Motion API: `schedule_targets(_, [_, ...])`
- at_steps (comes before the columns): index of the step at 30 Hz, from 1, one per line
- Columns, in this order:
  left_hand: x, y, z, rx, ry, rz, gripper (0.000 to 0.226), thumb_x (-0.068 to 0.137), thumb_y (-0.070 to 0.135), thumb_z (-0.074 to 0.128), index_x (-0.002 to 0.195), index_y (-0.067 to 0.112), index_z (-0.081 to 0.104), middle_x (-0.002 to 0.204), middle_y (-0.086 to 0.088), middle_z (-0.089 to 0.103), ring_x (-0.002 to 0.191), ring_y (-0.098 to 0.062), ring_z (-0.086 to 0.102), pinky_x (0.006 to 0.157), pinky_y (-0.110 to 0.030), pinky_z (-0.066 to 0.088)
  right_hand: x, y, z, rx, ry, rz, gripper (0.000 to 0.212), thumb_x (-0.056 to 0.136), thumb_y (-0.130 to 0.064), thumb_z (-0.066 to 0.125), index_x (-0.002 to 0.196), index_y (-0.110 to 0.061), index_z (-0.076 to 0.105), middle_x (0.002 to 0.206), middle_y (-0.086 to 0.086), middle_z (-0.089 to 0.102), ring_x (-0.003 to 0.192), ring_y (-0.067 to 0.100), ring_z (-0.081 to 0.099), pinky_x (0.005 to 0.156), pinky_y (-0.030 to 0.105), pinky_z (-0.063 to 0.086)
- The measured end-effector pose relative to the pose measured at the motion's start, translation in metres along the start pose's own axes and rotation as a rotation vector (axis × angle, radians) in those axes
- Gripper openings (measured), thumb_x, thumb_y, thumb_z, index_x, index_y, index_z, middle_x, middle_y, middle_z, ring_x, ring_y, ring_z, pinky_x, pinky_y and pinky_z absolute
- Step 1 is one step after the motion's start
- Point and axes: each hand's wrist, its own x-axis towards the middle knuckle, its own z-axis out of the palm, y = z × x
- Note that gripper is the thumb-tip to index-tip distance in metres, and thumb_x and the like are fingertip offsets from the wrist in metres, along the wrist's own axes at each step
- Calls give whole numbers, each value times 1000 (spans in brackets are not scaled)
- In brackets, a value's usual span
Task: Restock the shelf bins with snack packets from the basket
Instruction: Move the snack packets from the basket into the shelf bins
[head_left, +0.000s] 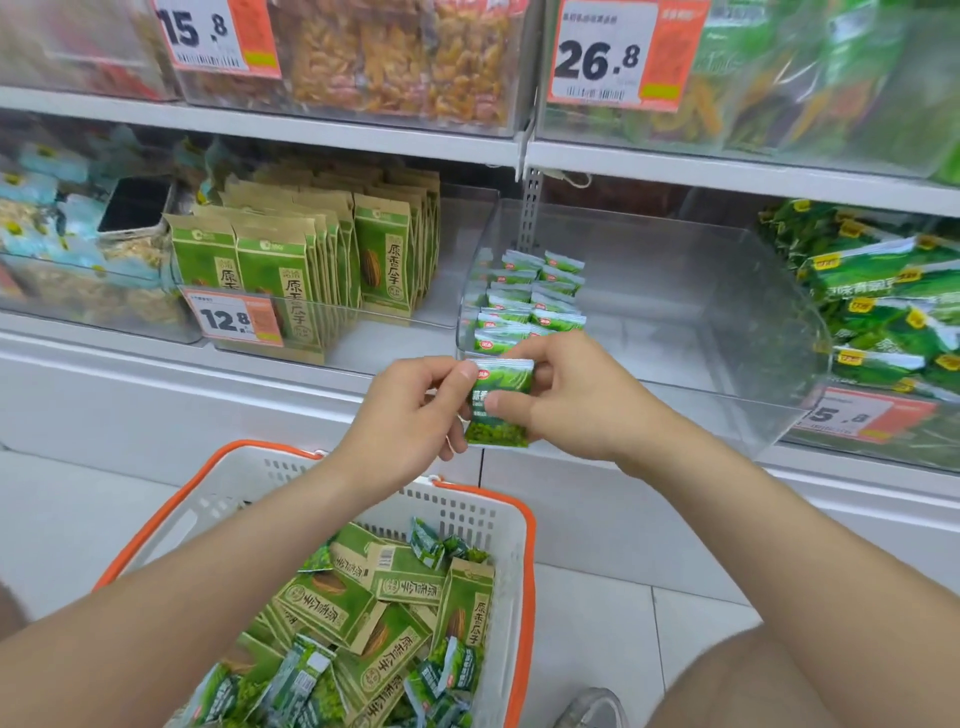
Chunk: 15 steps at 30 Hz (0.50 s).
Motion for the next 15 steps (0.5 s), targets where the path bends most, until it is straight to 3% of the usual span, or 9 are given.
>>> schedule_targets(2, [6, 6, 0, 96, 31, 112, 40, 112, 35, 45, 78, 37, 66, 61, -1, 61, 55, -24, 64, 55, -40, 54, 2, -5, -6, 4, 61, -24, 15, 88, -28, 79, 96, -16, 73, 76, 15, 74, 65, 34, 69, 68, 59, 59])
schedule_targets(4, [13, 8, -3, 279, 106, 269, 31, 111, 37, 44, 87, 31, 63, 75, 1, 63, 68, -21, 64, 63, -45, 52, 10, -7, -17, 70, 181, -22, 19, 86, -29, 79, 100, -17, 73, 75, 14, 74, 63, 28, 70, 69, 57, 59])
schedule_targets(6, [19, 10, -3, 458, 164, 402, 14, 105, 31, 50, 98, 27, 61, 95, 7, 57, 83, -19, 60, 69, -47, 51, 20, -2, -31, 111, 362, -29, 19, 83, -30, 76, 99, -20, 73, 79, 6, 77, 77, 30, 74, 76, 54, 60])
schedule_targets(8, [24, 9, -1, 578, 164, 467, 11, 97, 17, 60, 106, 22, 63, 115, 2, 50, 100, -22, 54, 79, -49, 50, 31, 12, -49, -111, 506, -11, 19, 87, -31, 74, 104, -24, 71, 87, -1, 75, 92, 31, 70, 84, 42, 57])
schedule_targets(11, [28, 6, 6, 771, 152, 455, 36, 83, 12, 63, 118, 21, 65, 149, -9, 37, 128, -34, 41, 103, -52, 42, 44, 35, -65, -336, 415, 114, 29, 89, -30, 80, 116, -23, 72, 101, 6, 71, 108, 36, 63, 90, 37, 51])
schedule_targets(13, [29, 3, 9, 855, 108, 407, 47, 77, 15, 62, 123, 24, 64, 162, -11, 25, 141, -39, 30, 109, -55, 35, 52, 44, -67, -267, 257, 204, 33, 84, -29, 87, 114, -21, 75, 97, 7, 71, 100, 32, 69, 89, 39, 56])
schedule_targets(15, [31, -1, 11, 896, 65, 359, 49, 76, 18, 60, 124, 27, 63, 167, -10, 19, 147, -39, 24, 110, -56, 31, 58, 49, -64, -247, 149, 245, 34, 79, -28, 91, 107, -18, 75, 88, 0, 66, 87, 24, 67, 77, 32, 54])
